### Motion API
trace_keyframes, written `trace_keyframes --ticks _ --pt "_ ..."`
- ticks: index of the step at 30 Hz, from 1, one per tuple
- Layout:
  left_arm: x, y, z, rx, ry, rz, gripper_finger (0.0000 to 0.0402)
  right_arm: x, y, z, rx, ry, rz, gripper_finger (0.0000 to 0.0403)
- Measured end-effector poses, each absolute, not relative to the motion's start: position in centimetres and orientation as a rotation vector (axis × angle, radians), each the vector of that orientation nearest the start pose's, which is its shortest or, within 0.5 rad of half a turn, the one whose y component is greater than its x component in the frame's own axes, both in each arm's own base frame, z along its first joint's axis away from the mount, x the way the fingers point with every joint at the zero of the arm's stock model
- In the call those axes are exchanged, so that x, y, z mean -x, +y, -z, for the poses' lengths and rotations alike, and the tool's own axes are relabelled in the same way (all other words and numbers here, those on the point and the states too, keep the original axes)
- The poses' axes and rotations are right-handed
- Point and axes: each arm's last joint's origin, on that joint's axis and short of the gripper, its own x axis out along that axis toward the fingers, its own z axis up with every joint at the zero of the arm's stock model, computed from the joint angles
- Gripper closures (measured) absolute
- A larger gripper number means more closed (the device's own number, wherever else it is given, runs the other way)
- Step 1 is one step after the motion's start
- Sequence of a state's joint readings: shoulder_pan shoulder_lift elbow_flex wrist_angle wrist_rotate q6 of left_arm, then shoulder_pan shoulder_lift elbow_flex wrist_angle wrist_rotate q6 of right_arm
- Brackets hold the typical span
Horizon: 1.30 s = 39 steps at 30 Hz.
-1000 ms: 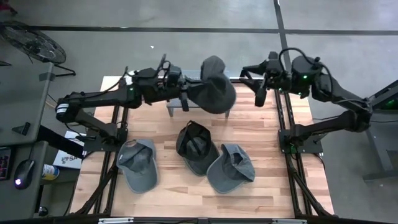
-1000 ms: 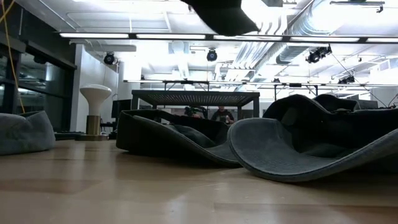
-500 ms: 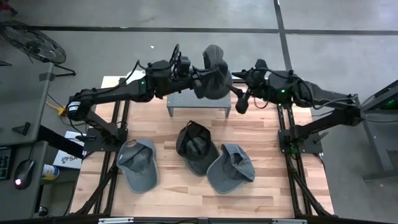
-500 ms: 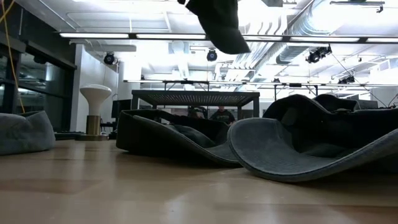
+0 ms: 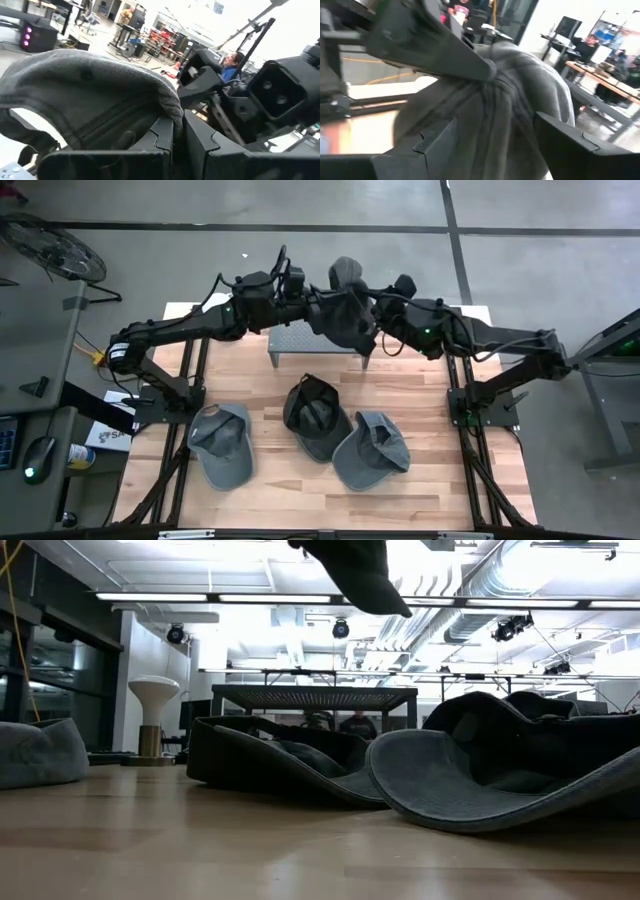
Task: Pick & Place hat
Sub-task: Put the right black cap on the shelf
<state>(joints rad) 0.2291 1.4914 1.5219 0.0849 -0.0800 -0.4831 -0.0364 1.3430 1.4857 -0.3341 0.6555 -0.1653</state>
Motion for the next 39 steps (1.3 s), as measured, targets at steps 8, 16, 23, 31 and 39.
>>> trace_keyframes --ticks 8,16,23,31,39 --pt "-32.9 7.7 -44.7 0.484 -0.187 -0.192 0.0385 -28.3 -3.8 -43.9 0.195 0.22 0.637 0.0152" --pt "-32.9 7.5 -44.8 0.5 -0.182 -0.134 0.0385 -28.4 -4.2 -44.0 0.19 0.203 0.583 0.0152" --pt "-32.9 7.5 -44.8 0.505 -0.173 -0.103 0.0385 -28.5 -4.3 -43.9 0.211 0.212 0.567 0.0176" --pt "-32.9 7.4 -44.8 0.506 -0.174 -0.101 0.0385 -28.5 -4.2 -43.8 0.211 0.223 0.547 0.0286" --pt "-32.9 7.5 -44.8 0.507 -0.178 -0.116 0.0385 -28.6 -4.1 -43.8 0.212 0.22 0.499 0.0393"
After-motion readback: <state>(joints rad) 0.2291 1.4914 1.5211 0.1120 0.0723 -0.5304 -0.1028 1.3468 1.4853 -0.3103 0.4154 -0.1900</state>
